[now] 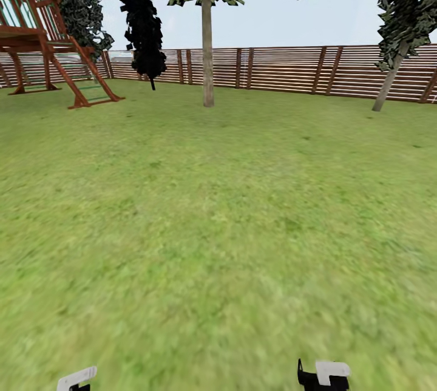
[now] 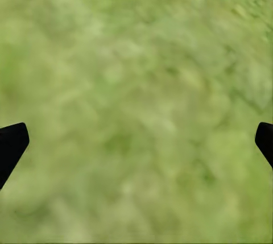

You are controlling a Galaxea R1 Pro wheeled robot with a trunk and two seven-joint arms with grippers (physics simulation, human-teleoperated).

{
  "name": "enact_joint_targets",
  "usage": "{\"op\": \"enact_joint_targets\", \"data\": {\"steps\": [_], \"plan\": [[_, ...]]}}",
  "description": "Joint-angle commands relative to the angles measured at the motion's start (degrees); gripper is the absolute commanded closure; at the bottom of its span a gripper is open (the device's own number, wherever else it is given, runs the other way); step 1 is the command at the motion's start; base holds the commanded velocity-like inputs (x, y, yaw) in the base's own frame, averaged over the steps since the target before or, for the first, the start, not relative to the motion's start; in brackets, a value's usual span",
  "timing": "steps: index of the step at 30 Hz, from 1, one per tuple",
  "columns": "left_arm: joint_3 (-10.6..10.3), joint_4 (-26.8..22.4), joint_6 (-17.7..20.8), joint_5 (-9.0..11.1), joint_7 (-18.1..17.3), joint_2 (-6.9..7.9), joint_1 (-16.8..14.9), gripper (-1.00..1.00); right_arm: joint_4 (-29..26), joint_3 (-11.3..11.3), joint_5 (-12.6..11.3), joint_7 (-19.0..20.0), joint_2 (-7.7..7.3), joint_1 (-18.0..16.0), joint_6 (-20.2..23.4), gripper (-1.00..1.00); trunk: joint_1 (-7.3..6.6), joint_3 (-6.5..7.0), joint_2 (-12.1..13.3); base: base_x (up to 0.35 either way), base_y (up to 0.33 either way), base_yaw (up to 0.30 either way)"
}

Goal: In the garden, pick up the pesticide atomizer on the floor and spray pesticide onto both trees until each tree trunk is fully covered.

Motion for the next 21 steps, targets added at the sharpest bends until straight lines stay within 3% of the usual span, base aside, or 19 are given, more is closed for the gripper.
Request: {"op": "enact_joint_targets", "data": {"steps": [1, 21], "plan": [[-0.49, -0.02, -0.12, 0.24, 0.24, 0.00, -0.04, 1.00, 0.05, -0.24, 0.61, -0.35, 0.02, -0.04, -0.08, -1.00, 0.03, -0.05, -0.02, 0.339, 0.000, 0.000], [-0.49, -0.02, -0.10, 0.24, 0.22, 0.00, -0.01, 1.00, 0.05, -0.26, 0.61, -0.36, 0.04, -0.04, -0.08, -1.00, 0.03, -0.05, -0.02, 0.339, 0.000, 0.000]]}}
